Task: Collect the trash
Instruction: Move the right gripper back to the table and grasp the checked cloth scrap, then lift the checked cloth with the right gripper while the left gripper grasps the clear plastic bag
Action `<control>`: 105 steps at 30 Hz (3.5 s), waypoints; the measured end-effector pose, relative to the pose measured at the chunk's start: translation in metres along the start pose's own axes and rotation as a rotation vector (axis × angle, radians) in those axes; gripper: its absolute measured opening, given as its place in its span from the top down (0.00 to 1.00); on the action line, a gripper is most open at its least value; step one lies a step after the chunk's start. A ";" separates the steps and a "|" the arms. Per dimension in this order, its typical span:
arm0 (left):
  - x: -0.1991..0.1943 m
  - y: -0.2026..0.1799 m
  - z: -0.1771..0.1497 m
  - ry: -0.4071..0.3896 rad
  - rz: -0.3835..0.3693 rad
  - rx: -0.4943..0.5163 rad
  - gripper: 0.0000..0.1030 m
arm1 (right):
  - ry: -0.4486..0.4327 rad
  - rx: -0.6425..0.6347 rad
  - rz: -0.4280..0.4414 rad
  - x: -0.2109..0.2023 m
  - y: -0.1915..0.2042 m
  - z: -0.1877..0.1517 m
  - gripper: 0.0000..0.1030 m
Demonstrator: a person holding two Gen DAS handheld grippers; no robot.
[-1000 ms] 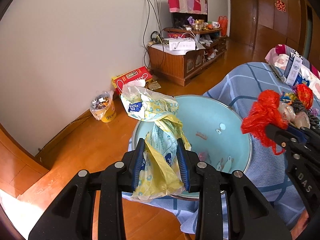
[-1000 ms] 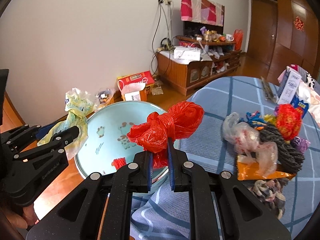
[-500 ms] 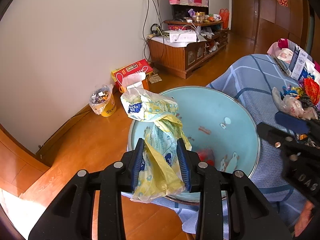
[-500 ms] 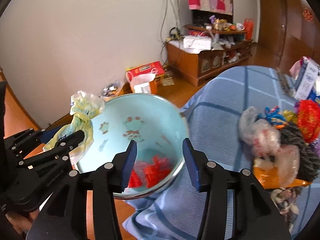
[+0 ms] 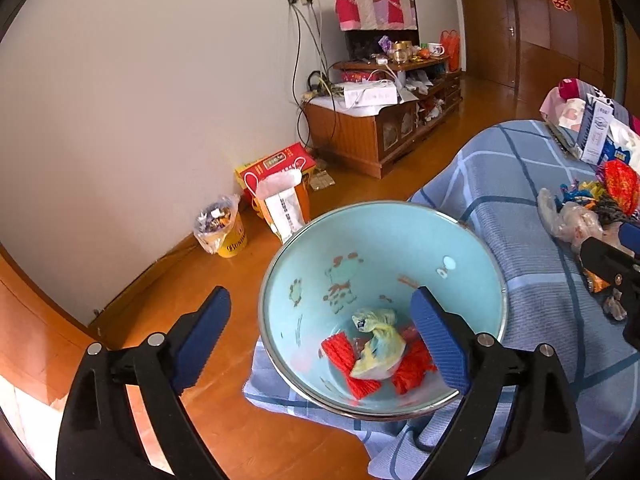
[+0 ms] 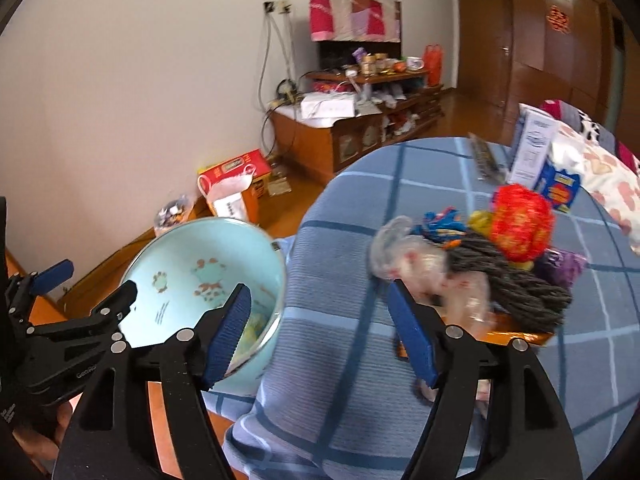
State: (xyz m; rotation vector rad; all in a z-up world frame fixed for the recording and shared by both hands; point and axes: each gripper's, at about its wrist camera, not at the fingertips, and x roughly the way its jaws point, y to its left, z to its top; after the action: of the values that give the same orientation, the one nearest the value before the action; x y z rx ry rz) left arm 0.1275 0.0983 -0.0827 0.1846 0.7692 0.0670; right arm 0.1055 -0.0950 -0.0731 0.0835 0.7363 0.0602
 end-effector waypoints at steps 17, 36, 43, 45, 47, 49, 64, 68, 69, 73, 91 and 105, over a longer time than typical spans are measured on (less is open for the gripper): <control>-0.050 -0.044 -0.001 -0.058 -0.097 0.041 0.06 | -0.078 0.074 -0.107 -0.051 -0.048 -0.014 0.32; -0.074 -0.090 -0.013 -0.094 -0.150 0.133 0.06 | -0.126 0.218 -0.219 -0.092 -0.120 -0.042 0.33; -0.056 -0.105 -0.024 -0.045 -0.182 0.150 0.06 | -0.078 0.262 -0.248 -0.084 -0.150 -0.068 0.41; -0.051 -0.107 -0.026 -0.036 -0.184 0.156 0.06 | -0.069 0.259 -0.225 -0.079 -0.151 -0.071 0.42; -0.047 -0.107 -0.026 -0.033 -0.180 0.156 0.07 | -0.060 0.244 -0.216 -0.074 -0.148 -0.072 0.42; -0.044 -0.105 -0.025 -0.030 -0.181 0.150 0.07 | -0.050 0.230 -0.182 -0.067 -0.142 -0.072 0.42; -0.031 -0.105 -0.016 -0.009 -0.204 0.120 0.07 | 0.056 0.161 -0.086 -0.032 -0.130 -0.074 0.79; -0.034 -0.113 -0.010 -0.026 -0.214 0.134 0.07 | -0.010 0.180 -0.164 -0.065 -0.153 -0.074 0.79; -0.034 -0.116 -0.009 -0.027 -0.218 0.137 0.08 | -0.024 0.205 -0.189 -0.074 -0.164 -0.074 0.79; -0.031 -0.130 0.001 -0.020 -0.269 0.121 0.09 | -0.073 0.277 -0.330 -0.094 -0.205 -0.075 0.79; 0.015 -0.238 0.027 0.088 -0.413 0.116 0.56 | -0.093 0.372 -0.344 -0.101 -0.250 -0.079 0.79; -0.033 -0.173 0.029 -0.066 -0.422 0.099 0.79 | -0.135 0.369 -0.304 -0.107 -0.233 -0.076 0.79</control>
State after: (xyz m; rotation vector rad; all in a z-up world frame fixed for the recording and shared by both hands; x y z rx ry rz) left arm 0.1225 -0.0794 -0.0724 0.1149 0.7325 -0.3763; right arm -0.0190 -0.3316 -0.0804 0.3231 0.6113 -0.3698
